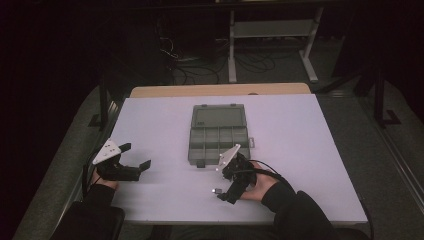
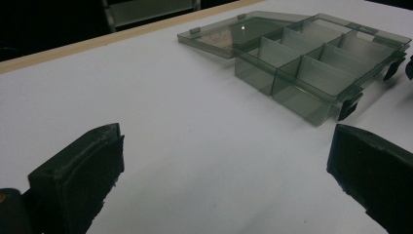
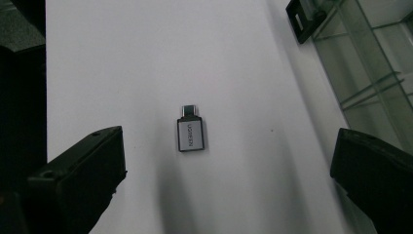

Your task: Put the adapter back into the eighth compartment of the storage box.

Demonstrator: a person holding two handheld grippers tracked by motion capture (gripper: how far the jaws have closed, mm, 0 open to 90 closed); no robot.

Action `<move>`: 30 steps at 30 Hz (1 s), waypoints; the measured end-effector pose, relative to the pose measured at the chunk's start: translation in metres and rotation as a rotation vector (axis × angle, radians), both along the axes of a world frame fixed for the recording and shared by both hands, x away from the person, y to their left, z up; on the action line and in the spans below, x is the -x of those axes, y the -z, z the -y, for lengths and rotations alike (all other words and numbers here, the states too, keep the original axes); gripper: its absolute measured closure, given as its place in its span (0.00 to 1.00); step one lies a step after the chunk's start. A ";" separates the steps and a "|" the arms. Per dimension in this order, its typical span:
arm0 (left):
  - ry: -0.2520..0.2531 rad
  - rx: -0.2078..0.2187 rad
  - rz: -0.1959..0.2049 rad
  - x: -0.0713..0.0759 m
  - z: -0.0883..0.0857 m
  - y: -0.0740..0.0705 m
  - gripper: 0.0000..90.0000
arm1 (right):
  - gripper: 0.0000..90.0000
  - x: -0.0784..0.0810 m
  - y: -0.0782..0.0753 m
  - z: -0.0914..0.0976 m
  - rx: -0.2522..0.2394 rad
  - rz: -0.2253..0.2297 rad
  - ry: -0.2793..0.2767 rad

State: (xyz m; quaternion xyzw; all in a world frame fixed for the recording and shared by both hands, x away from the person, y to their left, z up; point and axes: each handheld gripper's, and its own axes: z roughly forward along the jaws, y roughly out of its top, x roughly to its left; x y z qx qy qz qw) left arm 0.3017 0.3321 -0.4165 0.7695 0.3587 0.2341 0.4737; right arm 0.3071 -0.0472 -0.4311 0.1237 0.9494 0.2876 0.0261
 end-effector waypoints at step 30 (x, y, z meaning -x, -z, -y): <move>0.001 0.001 0.000 0.000 0.000 0.000 0.00 | 0.36 0.006 0.003 -0.013 0.032 -0.042 -0.088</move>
